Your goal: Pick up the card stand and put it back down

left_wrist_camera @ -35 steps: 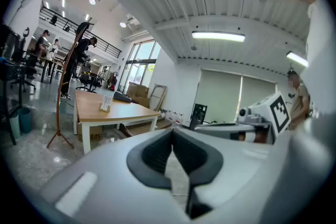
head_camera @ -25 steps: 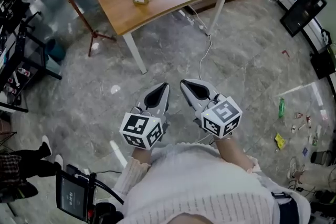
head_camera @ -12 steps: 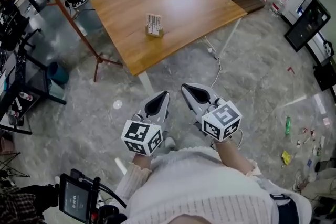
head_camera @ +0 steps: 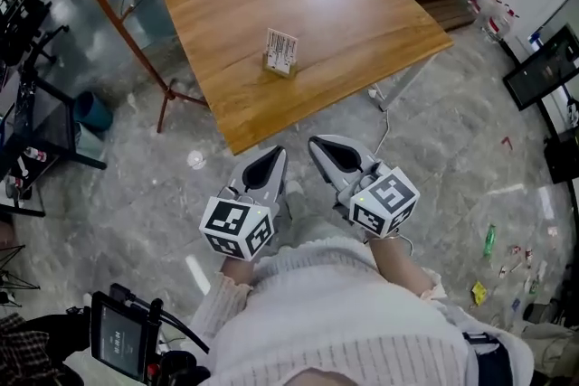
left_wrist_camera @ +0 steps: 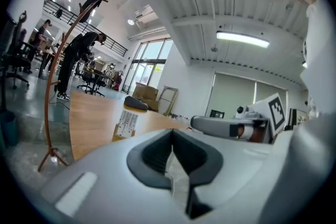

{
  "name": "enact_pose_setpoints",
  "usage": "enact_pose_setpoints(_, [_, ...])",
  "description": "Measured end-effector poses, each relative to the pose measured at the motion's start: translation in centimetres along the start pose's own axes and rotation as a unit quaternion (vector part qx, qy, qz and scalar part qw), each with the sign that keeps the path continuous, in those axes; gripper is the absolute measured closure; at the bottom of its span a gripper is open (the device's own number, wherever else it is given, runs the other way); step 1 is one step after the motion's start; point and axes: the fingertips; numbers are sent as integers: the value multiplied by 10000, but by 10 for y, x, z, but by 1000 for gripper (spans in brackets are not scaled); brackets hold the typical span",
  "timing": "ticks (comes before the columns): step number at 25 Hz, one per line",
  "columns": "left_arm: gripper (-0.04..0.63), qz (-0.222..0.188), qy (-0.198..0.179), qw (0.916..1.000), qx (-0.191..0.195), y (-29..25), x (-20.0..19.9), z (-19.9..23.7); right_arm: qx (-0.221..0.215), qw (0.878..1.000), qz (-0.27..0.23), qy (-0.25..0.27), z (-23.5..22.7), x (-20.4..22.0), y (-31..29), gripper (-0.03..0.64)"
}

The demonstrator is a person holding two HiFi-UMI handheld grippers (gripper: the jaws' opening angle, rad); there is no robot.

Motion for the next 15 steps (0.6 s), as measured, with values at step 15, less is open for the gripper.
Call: enact_pose_setpoints(15, [588,-70,-41,9994,-348,-151,-67,89,-353,9993,101,64,-148,-28,-117,623])
Point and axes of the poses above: the fingertips, and each gripper's own axes: y backward along the fingers, z to its left, x out of its underside, and after that the axes turned 4 degrees about y, right-handed
